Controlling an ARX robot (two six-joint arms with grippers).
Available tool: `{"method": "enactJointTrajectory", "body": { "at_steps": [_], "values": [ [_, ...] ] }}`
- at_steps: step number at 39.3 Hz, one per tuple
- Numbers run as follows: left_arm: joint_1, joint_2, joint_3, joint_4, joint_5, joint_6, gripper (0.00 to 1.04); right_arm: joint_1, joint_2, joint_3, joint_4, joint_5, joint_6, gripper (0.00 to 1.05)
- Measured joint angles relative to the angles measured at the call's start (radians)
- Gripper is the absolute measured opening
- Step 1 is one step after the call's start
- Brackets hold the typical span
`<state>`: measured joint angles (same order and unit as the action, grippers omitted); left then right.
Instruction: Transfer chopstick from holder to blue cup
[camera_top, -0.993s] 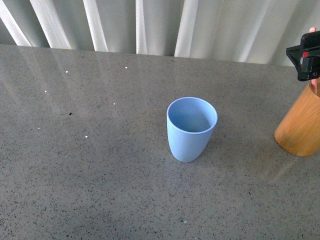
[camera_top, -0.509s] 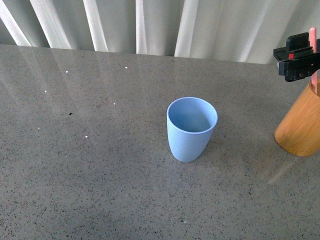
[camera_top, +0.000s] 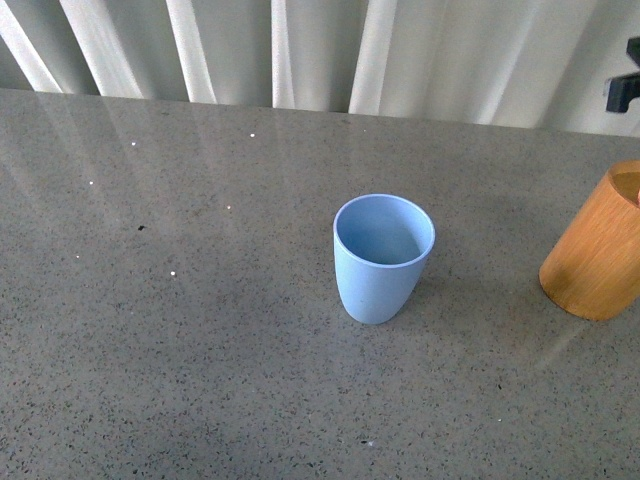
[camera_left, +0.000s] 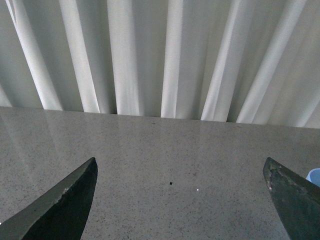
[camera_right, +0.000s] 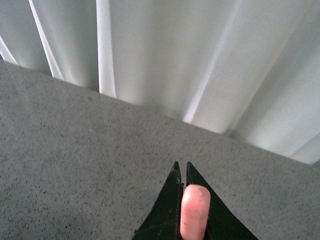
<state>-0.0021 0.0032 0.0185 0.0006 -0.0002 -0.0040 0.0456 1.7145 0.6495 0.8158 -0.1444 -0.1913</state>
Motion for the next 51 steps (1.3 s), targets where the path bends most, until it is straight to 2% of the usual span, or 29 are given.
{"method": "enactJointTrajectory", "body": {
  "at_steps": [13,21,29,32,36,42,51],
  "values": [
    [0.000,0.000,0.000,0.000,0.000,0.000,0.98,-0.002,-0.193,-0.010,-0.005,0.017,-0.077,0.01],
    [0.000,0.000,0.000,0.000,0.000,0.000,0.98,0.041,-0.329,0.016,-0.018,0.064,-0.099,0.01],
    [0.000,0.000,0.000,0.000,0.000,0.000,0.98,0.237,-0.423,0.134,-0.160,0.081,0.066,0.01],
    [0.000,0.000,0.000,0.000,0.000,0.000,0.98,0.324,-0.392,0.140,-0.166,0.087,0.154,0.01],
    [0.000,0.000,0.000,0.000,0.000,0.000,0.98,0.382,-0.346,0.132,-0.145,0.101,0.212,0.01],
    [0.000,0.000,0.000,0.000,0.000,0.000,0.98,0.436,-0.245,0.103,-0.086,0.126,0.245,0.01],
    [0.000,0.000,0.000,0.000,0.000,0.000,0.98,0.434,-0.140,0.103,-0.041,0.117,0.252,0.01]
  ]
}}
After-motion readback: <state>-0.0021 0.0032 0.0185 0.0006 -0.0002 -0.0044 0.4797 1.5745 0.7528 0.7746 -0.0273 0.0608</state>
